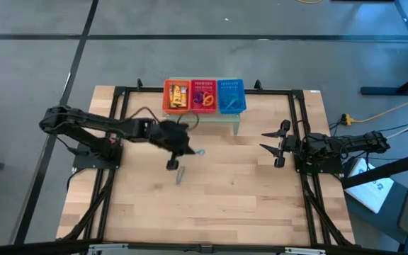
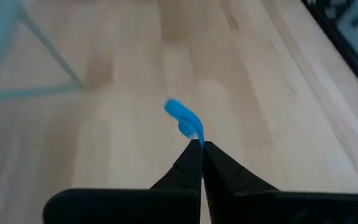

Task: Pick & Place Office Desk Supplies
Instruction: Put the blue rubber band into the blue bin on the shelf

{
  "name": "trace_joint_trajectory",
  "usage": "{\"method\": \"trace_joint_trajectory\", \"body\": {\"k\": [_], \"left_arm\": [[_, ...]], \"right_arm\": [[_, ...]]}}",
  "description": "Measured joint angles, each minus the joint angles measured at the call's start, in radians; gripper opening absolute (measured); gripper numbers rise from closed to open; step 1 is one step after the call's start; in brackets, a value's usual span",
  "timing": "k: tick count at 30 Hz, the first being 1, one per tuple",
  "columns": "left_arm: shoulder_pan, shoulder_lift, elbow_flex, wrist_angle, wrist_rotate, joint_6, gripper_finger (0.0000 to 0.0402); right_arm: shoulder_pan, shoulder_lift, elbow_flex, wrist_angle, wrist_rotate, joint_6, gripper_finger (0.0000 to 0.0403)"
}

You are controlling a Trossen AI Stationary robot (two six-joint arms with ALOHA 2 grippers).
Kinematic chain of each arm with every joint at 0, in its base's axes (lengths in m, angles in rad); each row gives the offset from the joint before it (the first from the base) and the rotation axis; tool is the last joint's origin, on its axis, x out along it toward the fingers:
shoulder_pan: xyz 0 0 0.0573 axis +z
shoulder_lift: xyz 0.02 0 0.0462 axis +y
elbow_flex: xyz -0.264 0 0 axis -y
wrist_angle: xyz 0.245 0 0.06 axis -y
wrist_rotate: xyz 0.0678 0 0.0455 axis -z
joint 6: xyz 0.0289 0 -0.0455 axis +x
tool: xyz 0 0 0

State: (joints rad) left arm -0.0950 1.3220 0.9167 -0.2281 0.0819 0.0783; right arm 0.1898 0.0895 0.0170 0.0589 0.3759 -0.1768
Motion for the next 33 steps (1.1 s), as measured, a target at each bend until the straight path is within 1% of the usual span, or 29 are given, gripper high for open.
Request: {"method": "trace_joint_trajectory", "body": {"k": [4,7,9,13,18,22,33], "left_arm": [[0.095,-0.005,0.055,0.09,0.076,-0.045,0.0002],[0.163,-0.012,0.111,0.224,0.151,-0.072,0.0002],[0.205,-0.011,0.152,0.242,0.193,-0.076,0.0002],[0.287,0.025,0.224,0.225,0.224,-0.047,0.0002],[0.396,0.115,0.289,0.232,0.308,-0.041,0.0002],[0.454,0.196,0.332,0.228,0.366,-0.041,0.0002],[0.516,0.414,0.508,0.241,0.454,-0.037,0.0002]], "right_arm": [[0.0,0.0,0.0,0.0,0.0,-0.001,0.0195],[0.0,0.0,0.0,0.0,0.0,-0.003,0.0195],[0.0,0.0,0.0,0.0,0.0,-0.003,0.0195],[0.0,0.0,0.0,0.0,0.0,-0.003,0.0195],[0.0,0.0,0.0,0.0,0.0,-0.002,0.0195],[0.0,0.0,0.0,0.0,0.0,-0.002,0.0195],[0.0,0.0,0.0,0.0,0.0,0.001,0.0195]]}}
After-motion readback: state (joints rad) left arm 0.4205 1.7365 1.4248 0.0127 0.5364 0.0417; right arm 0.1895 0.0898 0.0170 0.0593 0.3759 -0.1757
